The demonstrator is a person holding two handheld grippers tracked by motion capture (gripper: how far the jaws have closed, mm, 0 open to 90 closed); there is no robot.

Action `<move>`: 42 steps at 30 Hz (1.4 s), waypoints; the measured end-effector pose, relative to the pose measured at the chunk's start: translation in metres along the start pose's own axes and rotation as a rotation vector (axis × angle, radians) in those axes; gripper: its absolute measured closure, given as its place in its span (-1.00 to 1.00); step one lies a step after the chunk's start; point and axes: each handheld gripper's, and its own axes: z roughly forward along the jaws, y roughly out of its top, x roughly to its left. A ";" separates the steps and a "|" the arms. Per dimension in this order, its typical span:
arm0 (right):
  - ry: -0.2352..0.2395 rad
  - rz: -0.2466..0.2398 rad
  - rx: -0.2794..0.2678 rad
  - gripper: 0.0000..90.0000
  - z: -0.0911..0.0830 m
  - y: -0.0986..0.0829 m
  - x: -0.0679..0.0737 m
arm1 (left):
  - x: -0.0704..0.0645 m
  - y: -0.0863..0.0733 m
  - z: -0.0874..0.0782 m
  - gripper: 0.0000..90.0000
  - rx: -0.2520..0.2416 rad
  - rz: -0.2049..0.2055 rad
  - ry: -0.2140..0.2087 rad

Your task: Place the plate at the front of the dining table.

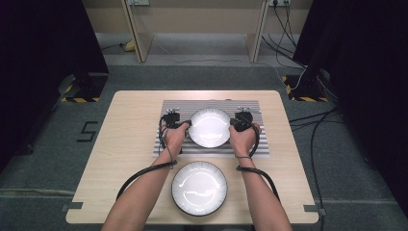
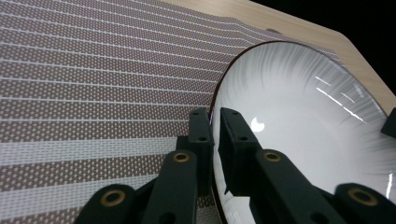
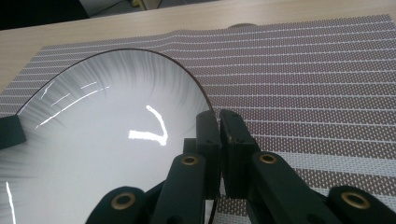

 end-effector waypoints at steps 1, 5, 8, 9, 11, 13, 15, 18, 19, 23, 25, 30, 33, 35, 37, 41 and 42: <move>0.000 0.000 0.000 0.94 0.000 0.000 0.000 | 0.000 0.000 0.000 0.78 0.000 0.000 0.000; -0.013 -0.005 -0.002 0.80 0.001 -0.008 -0.002 | 0.001 0.002 -0.001 0.57 -0.026 -0.012 0.014; -0.019 -0.015 -0.009 0.72 -0.003 -0.009 -0.005 | 0.000 0.005 -0.006 0.46 -0.044 -0.012 0.011; -0.019 -0.015 -0.009 0.72 -0.003 -0.009 -0.005 | 0.000 0.005 -0.006 0.43 -0.044 -0.012 0.011; -0.022 -0.011 -0.014 0.65 -0.005 -0.009 -0.008 | -0.001 0.007 -0.009 0.35 -0.055 -0.008 0.008; -0.023 -0.012 -0.018 0.61 -0.008 -0.009 -0.010 | -0.002 0.008 -0.012 0.23 -0.058 0.006 0.009; -0.019 -0.009 -0.019 0.54 -0.012 -0.009 -0.011 | -0.003 0.007 -0.019 0.19 -0.057 0.048 0.010; 0.000 -0.014 -0.016 0.42 -0.028 -0.010 -0.014 | 0.000 0.004 -0.036 0.13 -0.062 0.081 -0.017; 0.006 -0.020 -0.009 0.40 -0.031 -0.010 -0.016 | 0.001 0.003 -0.040 0.11 -0.063 0.085 -0.024; 0.027 -0.014 0.002 0.34 -0.042 -0.014 -0.020 | 0.008 -0.002 -0.052 0.04 -0.065 0.083 -0.048; 0.032 -0.019 0.004 0.32 -0.047 -0.016 -0.023 | 0.014 -0.004 -0.057 0.01 -0.060 0.089 -0.054; 0.035 -0.004 0.015 0.26 -0.062 -0.025 -0.034 | 0.024 -0.007 -0.080 0.01 -0.076 0.091 -0.080; 0.045 0.003 0.017 0.24 -0.069 -0.030 -0.039 | 0.028 -0.010 -0.094 -0.04 -0.090 0.112 -0.100; 0.054 0.008 0.021 0.23 -0.074 -0.033 -0.040 | 0.030 -0.014 -0.102 -0.06 -0.091 0.124 -0.107; 0.056 0.007 0.021 0.23 -0.077 -0.036 -0.041 | 0.032 -0.016 -0.108 -0.08 -0.092 0.135 -0.110; 0.071 0.000 0.018 0.20 -0.094 -0.049 -0.045 | 0.038 -0.026 -0.126 -0.08 -0.113 0.166 -0.114; 0.075 0.000 0.016 0.20 -0.098 -0.052 -0.046 | 0.043 -0.033 -0.136 -0.09 -0.119 0.182 -0.107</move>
